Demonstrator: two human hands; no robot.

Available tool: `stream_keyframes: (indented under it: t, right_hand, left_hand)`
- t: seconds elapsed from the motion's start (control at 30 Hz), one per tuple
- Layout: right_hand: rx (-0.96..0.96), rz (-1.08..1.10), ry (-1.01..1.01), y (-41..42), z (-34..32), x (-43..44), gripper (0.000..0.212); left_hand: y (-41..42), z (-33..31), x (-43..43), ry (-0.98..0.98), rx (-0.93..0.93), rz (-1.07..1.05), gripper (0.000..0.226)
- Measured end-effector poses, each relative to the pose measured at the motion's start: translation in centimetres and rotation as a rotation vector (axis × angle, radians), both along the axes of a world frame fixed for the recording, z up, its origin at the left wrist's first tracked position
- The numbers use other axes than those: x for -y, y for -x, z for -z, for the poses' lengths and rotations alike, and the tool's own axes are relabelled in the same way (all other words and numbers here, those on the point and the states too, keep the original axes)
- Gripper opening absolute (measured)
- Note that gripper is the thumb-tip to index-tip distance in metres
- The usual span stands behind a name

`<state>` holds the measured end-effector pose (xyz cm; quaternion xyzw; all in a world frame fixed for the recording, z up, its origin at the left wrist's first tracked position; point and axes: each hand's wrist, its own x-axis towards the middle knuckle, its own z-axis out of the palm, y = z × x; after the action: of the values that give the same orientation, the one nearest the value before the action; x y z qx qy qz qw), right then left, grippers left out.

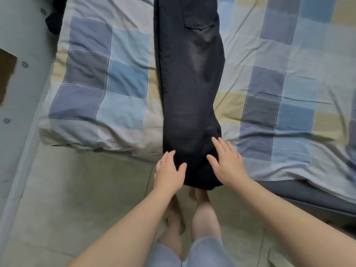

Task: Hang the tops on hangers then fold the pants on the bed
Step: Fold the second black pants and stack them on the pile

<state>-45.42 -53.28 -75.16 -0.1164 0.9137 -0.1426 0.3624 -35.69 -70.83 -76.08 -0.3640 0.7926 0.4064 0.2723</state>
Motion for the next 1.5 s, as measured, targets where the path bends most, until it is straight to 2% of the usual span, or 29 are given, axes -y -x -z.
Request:
stream_keyframes:
  t: [0.27,0.43,0.53,0.6,0.67,0.73,1.0,1.07,1.17,1.23,1.33,1.4,1.5]
  right_hand:
    - [0.104,0.201,0.072,-7.7,5.6,-3.7,0.066]
    - [0.177,0.379,0.157,-8.0,10.9,-3.8,0.073]
    - [0.172,0.523,0.207,-7.6,13.5,-3.5,0.063]
    - [0.17,0.603,0.189,-7.0,14.6,-3.6,0.054]
    - [0.172,0.613,0.182,-6.4,15.4,-3.8,0.035]
    - [0.143,0.593,0.179,-6.1,15.4,-4.1,0.024]
    - [-0.009,0.579,0.146,-6.1,12.7,-8.8,0.031]
    - [0.004,0.585,0.093,-5.3,13.0,-9.1,0.028]
    - [0.118,0.599,0.038,-4.2,14.1,-8.5,0.018]
    - [0.211,0.659,0.145,-3.9,14.7,-7.9,0.021]
    - [0.332,0.792,0.405,-3.5,15.0,-7.1,0.043]
    - [0.371,0.812,0.479,-3.1,15.3,-6.8,0.049]
    - [0.506,0.808,0.541,-2.7,15.6,-6.6,0.043]
  left_hand:
    - [-8.4,5.2,-0.2,-0.084,0.054,-0.094,0.067]
    - [-7.3,9.5,-0.2,-0.022,-0.082,-0.222,0.078]
    - [-5.9,11.4,0.1,-0.038,-0.117,-0.257,0.076]
    - [-5.2,12.2,0.1,-0.031,-0.104,-0.257,0.063]
    - [-4.9,12.3,0.1,-0.006,-0.095,-0.237,0.04]
    - [-5.0,12.2,0.1,0.005,-0.09,-0.214,0.03]
    - [-6.7,11.1,-3.9,-0.074,-0.042,-0.188,0.04]
    - [-6.4,11.3,-4.8,-0.078,-0.017,-0.191,0.043]
    - [-5.9,12.2,-5.4,0.031,-0.01,-0.278,0.043]
    - [-5.7,12.8,-5.0,0.072,-0.06,-0.416,0.052]
    - [-5.6,13.7,-3.9,0.002,-0.129,-0.461,0.073]
    - [-5.6,14.1,-3.4,-0.038,-0.147,-0.424,0.068]
    - [-5.6,14.3,-2.8,-0.065,-0.121,-0.336,0.044]
